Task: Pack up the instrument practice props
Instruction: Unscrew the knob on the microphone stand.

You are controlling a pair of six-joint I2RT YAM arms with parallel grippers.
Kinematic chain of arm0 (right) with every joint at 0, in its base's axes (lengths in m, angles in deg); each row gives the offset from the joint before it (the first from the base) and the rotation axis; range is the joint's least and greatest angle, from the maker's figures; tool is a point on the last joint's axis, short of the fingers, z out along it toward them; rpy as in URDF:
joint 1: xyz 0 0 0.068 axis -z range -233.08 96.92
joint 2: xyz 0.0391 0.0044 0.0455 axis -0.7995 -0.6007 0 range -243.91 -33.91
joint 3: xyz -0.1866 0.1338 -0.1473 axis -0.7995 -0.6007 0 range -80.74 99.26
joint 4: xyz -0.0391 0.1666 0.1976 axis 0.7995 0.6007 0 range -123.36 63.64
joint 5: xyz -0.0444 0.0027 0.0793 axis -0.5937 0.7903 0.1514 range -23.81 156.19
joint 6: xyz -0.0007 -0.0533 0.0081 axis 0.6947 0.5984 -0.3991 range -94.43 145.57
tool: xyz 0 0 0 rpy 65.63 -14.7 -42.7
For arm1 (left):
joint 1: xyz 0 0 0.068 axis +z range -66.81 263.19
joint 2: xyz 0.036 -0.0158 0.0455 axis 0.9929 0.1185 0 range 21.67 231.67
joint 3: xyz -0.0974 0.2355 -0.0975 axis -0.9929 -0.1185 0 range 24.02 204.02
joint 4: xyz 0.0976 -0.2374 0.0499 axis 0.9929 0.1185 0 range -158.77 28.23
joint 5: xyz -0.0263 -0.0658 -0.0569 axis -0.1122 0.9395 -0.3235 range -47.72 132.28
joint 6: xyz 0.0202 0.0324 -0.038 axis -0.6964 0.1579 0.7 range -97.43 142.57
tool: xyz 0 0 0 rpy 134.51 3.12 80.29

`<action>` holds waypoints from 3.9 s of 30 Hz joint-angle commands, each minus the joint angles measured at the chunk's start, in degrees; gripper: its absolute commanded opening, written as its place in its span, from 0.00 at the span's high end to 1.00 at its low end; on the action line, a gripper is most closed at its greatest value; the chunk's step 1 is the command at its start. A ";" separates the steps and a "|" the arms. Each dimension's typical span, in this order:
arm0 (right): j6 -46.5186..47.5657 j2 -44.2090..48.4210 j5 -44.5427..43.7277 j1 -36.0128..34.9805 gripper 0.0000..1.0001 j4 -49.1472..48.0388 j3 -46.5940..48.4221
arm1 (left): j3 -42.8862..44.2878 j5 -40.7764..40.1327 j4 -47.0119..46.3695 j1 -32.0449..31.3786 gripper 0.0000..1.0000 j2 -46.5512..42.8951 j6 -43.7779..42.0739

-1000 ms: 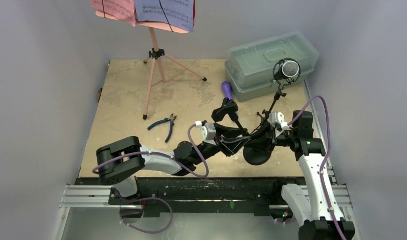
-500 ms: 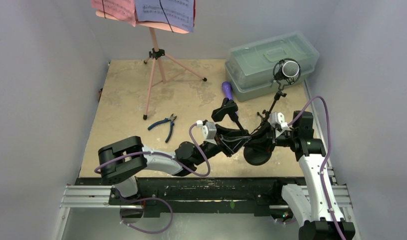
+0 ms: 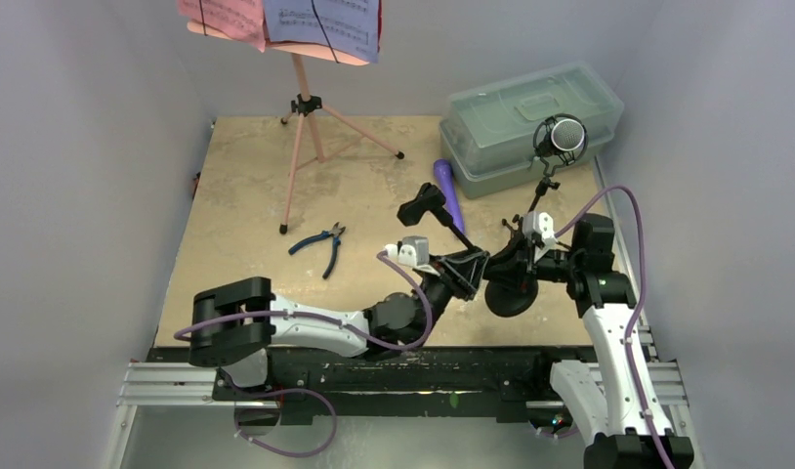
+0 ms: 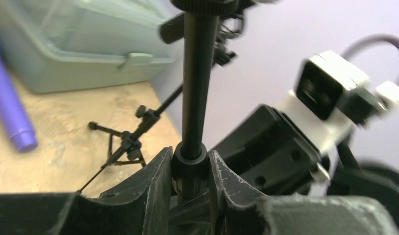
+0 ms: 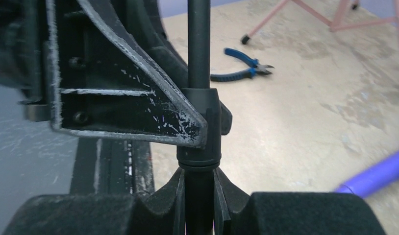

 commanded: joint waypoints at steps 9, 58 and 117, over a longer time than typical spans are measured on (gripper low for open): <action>-10.37 0.75 -12.08 0.88 1.00 -13.68 -1.60 | 31.08 -23.97 63.49 -1.21 1.00 -2.36 39.25; 7.45 0.16 4.90 0.88 1.00 2.17 0.92 | -15.16 49.38 -26.95 17.59 0.00 -1.50 4.45; -10.81 1.03 -9.92 0.88 1.00 -14.28 -1.73 | 13.95 -5.67 29.41 3.73 1.00 -4.66 18.62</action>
